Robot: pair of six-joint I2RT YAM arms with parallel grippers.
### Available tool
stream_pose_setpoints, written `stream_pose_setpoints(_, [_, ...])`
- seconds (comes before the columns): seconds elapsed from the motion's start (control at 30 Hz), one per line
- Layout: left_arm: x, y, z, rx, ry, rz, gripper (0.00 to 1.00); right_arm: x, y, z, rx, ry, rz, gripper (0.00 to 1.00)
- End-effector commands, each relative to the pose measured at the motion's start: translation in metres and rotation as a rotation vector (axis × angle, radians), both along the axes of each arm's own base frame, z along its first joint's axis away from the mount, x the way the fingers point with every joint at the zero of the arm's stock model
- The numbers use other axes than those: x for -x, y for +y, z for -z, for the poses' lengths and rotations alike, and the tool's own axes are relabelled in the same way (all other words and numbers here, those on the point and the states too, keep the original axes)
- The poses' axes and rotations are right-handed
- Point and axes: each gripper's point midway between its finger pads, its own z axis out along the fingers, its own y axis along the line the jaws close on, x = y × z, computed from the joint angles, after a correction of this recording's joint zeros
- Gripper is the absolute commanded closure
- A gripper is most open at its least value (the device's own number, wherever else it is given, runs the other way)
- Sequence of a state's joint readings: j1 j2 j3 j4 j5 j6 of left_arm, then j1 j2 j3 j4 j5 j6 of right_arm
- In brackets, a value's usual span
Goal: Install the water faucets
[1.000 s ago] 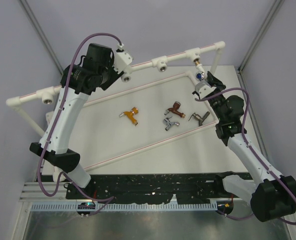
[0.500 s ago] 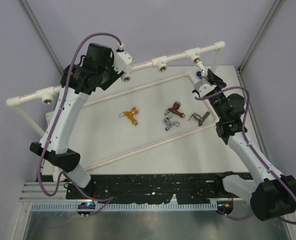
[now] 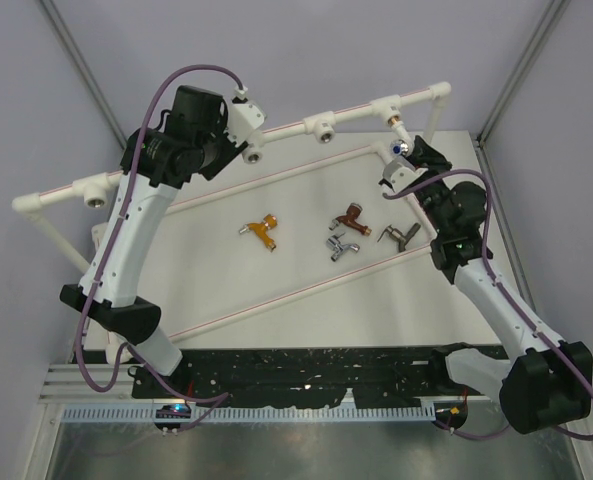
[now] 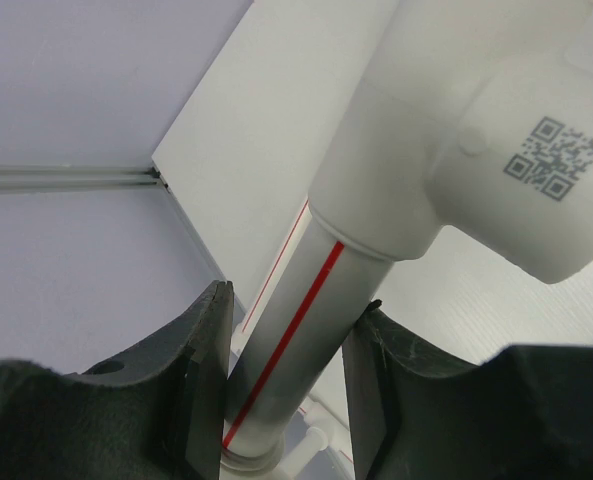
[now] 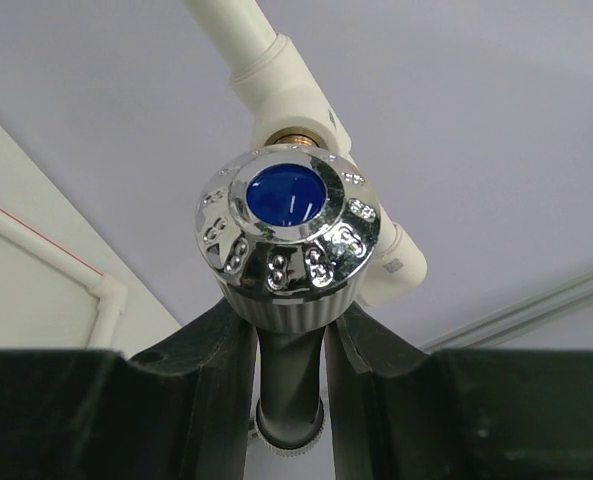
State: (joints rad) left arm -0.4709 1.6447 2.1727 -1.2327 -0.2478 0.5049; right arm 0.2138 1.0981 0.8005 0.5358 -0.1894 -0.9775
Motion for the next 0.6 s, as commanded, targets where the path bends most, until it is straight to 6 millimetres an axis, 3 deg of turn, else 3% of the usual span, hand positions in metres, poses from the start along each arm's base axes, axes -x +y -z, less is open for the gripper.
stream_pose_setpoints(0.0, [0.009, -0.022, 0.03, 0.175, 0.142, -0.074, 0.74, -0.002, -0.004, -0.023, 0.111, -0.084, 0.06, 0.95])
stream_pose_setpoints(0.33, [0.01, -0.025, 0.029, 0.191, 0.144, -0.064, 0.74, 0.002, 0.008, -0.031, 0.296, -0.159, 0.115, 0.95])
stream_pose_setpoints(0.57, [0.012, -0.028, 0.032, 0.201, 0.157, -0.056, 0.74, -0.005, 0.008, -0.018, 0.507, -0.189, 0.234, 0.95])
